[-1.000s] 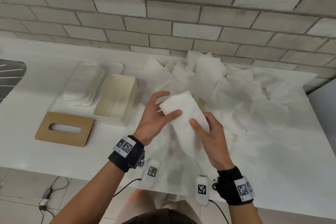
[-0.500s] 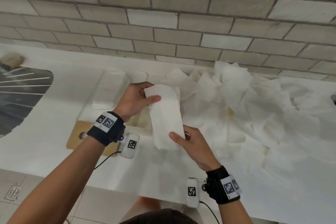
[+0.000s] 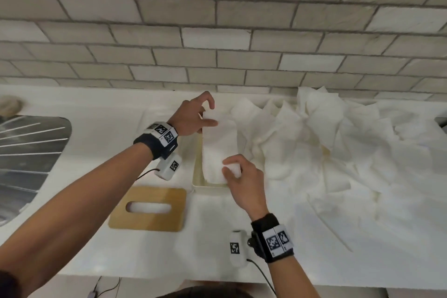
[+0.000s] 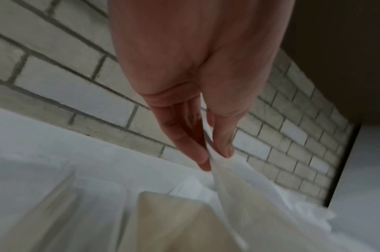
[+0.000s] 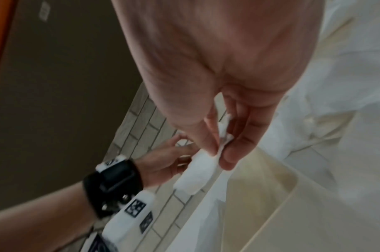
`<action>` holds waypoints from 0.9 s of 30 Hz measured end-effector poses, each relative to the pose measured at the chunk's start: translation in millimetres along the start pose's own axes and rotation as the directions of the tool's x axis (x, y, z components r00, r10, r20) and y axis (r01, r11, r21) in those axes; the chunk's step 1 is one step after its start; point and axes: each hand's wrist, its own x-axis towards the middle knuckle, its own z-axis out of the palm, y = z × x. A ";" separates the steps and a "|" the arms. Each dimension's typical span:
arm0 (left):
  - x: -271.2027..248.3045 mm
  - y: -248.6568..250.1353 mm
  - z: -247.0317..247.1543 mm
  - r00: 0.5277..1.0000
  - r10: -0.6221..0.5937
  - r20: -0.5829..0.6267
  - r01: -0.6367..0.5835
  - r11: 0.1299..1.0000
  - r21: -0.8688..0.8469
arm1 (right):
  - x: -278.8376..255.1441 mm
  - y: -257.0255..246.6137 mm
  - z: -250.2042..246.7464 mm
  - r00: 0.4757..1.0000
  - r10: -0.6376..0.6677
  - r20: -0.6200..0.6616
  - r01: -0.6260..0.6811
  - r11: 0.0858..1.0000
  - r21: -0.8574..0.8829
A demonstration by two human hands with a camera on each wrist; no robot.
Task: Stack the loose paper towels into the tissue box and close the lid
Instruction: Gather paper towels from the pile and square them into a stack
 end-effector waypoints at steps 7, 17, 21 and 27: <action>19.6 -31.3 23.3 0.993 -0.024 0.117 -0.027 0.910 0.413 | 53.0 -5.2 63.6 0.953 0.239 0.185 -0.121 0.862 -0.492; -37.6 -69.2 78.5 0.983 -0.180 0.040 0.130 0.832 0.538 | 60.1 -13.6 58.1 0.903 0.299 0.308 -0.055 0.793 -0.607; -57.8 -49.5 79.6 0.993 -0.089 -0.072 0.113 0.862 0.494 | 25.3 -8.3 -10.4 0.987 0.157 0.028 -0.127 0.882 -0.455; -118.5 9.8 112.1 0.987 0.077 -0.141 -0.039 0.967 0.251 | -29.6 103.2 -87.0 0.859 0.469 -0.203 -0.505 0.719 -0.477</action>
